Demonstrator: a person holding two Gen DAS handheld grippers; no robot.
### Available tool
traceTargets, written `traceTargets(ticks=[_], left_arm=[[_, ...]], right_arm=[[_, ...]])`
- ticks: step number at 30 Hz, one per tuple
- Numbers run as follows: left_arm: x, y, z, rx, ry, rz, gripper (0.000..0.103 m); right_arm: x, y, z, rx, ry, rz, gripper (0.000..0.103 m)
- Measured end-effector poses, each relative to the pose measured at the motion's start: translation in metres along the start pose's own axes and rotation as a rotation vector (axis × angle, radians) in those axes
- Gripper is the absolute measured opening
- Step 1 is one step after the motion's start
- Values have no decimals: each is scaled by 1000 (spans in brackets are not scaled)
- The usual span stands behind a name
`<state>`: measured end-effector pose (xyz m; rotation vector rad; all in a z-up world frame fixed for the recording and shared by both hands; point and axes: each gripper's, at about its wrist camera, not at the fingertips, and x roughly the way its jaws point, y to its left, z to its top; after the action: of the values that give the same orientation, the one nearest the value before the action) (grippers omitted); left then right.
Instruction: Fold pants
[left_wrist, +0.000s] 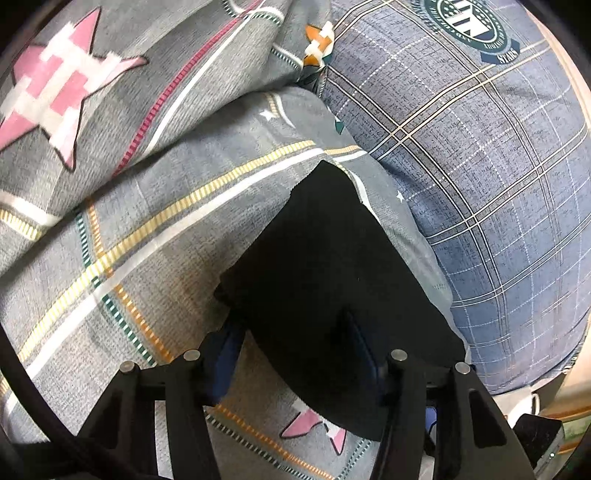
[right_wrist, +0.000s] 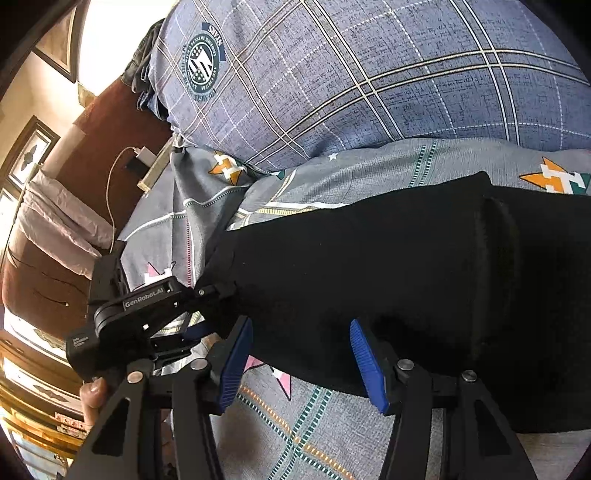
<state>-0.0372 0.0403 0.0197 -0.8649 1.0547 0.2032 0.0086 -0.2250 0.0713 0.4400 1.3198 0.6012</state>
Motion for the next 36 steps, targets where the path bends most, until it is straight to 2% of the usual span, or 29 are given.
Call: traceTargets(ticks=[1,2,3,4,6,8,10,12,15,17,19,21,24,26,29,34,35,36], left_arm=[[3,-4,2,12,-10,7,55],[3,-6,2,22,-19,13,55],[7,-7,4,29,-28,19,49],[6,-7,4,37,-36,21,42],[-1,-8,3,59,-55,17,19],[-15,-21,-1,129,-112,23,14],[-29,-40,-10,221,-177,30,13],[-42,-59,-21,309,-233,32,12],[-57,-90,-42,445,-307,41,12],[-64,-110,-60,527,-330,32,12],[-66,-129,-78,605,-339,29,12],[-63,-153,-98,697,-351,58,12],[-58,-176,-121,777,-326,39,12],[-50,-189,-134,823,-312,27,12],[-35,-199,-159,890,-285,-31,12],[-14,-217,-193,1012,-285,21,12],[-14,-219,-196,1020,-294,27,12],[-14,-222,-196,1027,-288,20,12]], right_arm=[[1,0,0,-2,6,-4,52],[2,0,-1,-3,12,1,45],[3,1,-1,-3,17,7,40],[2,2,-1,-3,20,16,40],[-2,4,-1,-8,10,22,40],[-9,6,1,-14,-2,43,40],[-18,5,6,3,-23,69,42],[-28,0,12,35,-31,78,53],[-46,-13,19,96,-46,111,59],[-63,-24,24,131,-48,145,62],[-78,-32,26,148,-58,164,64],[-98,-41,29,160,-79,178,71],[-123,-53,35,175,-128,184,74],[-130,-63,37,207,-135,233,75],[-128,-78,38,248,-109,314,75],[-110,-82,40,279,-26,400,75],[-112,-81,41,277,-36,420,76],[-115,-81,44,266,-43,399,76]])
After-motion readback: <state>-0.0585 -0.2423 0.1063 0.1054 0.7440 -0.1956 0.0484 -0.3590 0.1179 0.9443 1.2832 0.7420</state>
